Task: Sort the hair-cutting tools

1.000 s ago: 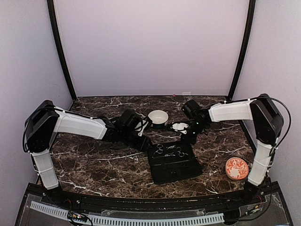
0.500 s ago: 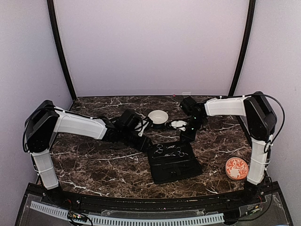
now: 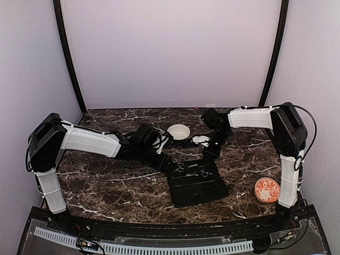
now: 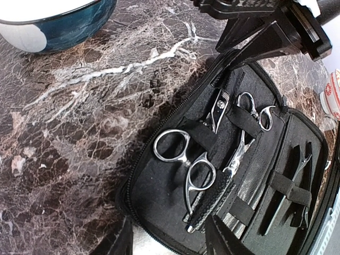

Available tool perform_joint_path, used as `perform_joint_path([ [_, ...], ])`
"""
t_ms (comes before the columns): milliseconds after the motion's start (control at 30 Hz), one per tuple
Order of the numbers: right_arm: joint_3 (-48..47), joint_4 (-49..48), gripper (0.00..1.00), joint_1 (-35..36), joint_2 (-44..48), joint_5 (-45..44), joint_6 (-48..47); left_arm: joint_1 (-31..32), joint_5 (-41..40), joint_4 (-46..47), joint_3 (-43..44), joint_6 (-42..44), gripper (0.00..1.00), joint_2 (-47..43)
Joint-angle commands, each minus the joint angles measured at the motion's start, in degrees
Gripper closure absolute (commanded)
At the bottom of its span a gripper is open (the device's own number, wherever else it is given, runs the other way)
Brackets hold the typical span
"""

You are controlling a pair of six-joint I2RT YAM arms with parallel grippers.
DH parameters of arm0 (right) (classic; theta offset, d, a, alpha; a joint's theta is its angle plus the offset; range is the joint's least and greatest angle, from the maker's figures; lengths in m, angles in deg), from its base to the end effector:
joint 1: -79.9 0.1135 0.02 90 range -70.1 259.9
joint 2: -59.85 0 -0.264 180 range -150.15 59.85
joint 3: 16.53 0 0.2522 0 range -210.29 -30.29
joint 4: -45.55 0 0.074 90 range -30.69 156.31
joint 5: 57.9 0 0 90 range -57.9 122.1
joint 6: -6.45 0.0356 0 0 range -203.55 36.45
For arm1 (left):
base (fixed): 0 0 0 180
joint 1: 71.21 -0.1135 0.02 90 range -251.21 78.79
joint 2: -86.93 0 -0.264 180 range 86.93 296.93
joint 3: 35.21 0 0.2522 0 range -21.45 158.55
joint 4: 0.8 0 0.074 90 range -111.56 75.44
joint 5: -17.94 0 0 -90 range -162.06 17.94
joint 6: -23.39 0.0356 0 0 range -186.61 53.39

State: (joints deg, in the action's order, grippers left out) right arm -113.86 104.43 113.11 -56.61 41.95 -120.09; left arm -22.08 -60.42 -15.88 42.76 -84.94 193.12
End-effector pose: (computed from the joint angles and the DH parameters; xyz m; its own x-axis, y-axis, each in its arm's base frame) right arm 0.3301 0.2234 0.1605 -0.3186 -0.9097 -0.2665 -0.9447 0.3277 0.0108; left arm 0.2531 -0.3034 0.1731 -0.6891 0.3257 -0.6473 0.6531 0.6661 -0.3602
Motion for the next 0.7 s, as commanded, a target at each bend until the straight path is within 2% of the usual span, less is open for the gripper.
perform_joint_path([
  [0,0.42,1.43,0.89,-0.23,-5.83,-1.9,-0.09,0.01,0.62,0.06,0.09,1.17,0.53,-0.28],
  [300,-0.61,1.77,1.0,-0.23,-1.35,-1.2,0.54,-0.16,1.37,-2.95,1.76,1.56,0.53,-1.36],
  [667,1.22,-0.81,1.0,0.96,11.28,4.28,2.95,-2.15,-2.14,-12.81,8.06,8.35,0.47,-5.08],
])
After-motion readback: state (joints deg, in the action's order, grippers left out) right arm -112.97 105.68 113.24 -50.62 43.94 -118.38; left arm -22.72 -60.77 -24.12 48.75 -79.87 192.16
